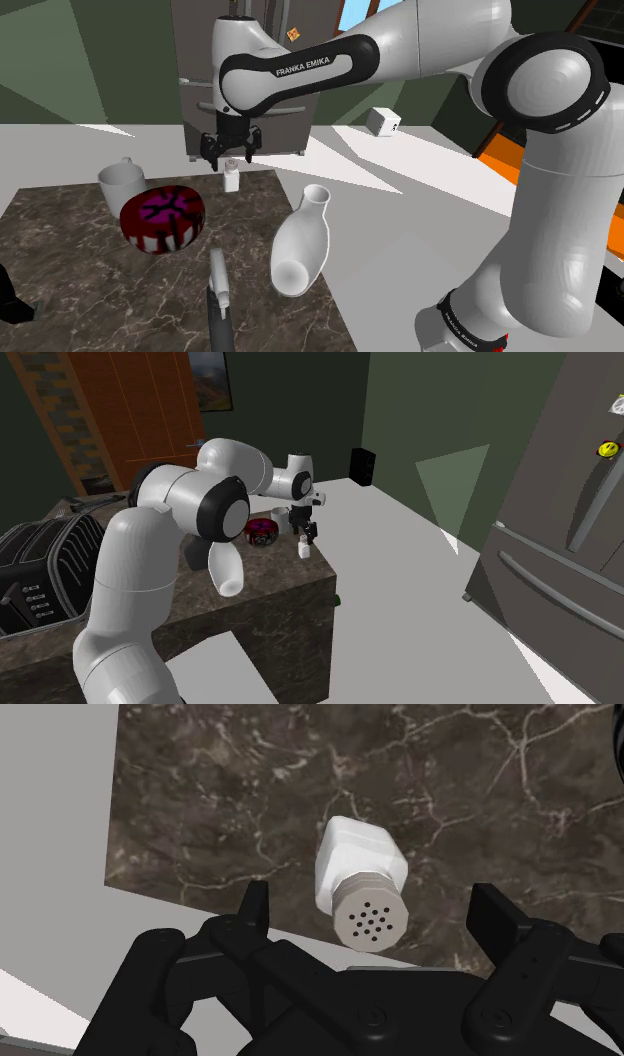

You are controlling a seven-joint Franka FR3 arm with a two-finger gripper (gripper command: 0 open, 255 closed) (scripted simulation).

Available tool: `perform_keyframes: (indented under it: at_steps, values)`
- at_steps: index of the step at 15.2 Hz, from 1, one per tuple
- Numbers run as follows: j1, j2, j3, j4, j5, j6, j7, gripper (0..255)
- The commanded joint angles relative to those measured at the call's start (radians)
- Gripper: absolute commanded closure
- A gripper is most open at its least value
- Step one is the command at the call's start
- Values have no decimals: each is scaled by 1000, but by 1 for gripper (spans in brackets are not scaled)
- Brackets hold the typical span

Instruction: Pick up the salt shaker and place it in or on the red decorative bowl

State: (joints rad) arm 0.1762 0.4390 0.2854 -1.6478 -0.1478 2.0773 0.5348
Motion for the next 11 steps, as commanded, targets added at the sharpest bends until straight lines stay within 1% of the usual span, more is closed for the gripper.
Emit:
perform_keyframes:
  at_steps: [1,10,11]
  values:
    - [0,0,0,0,0,0,0,255]
    - [0,0,0,0,0,0,0,255]
    - [0,-5,1,6,2,-11,-1,255]
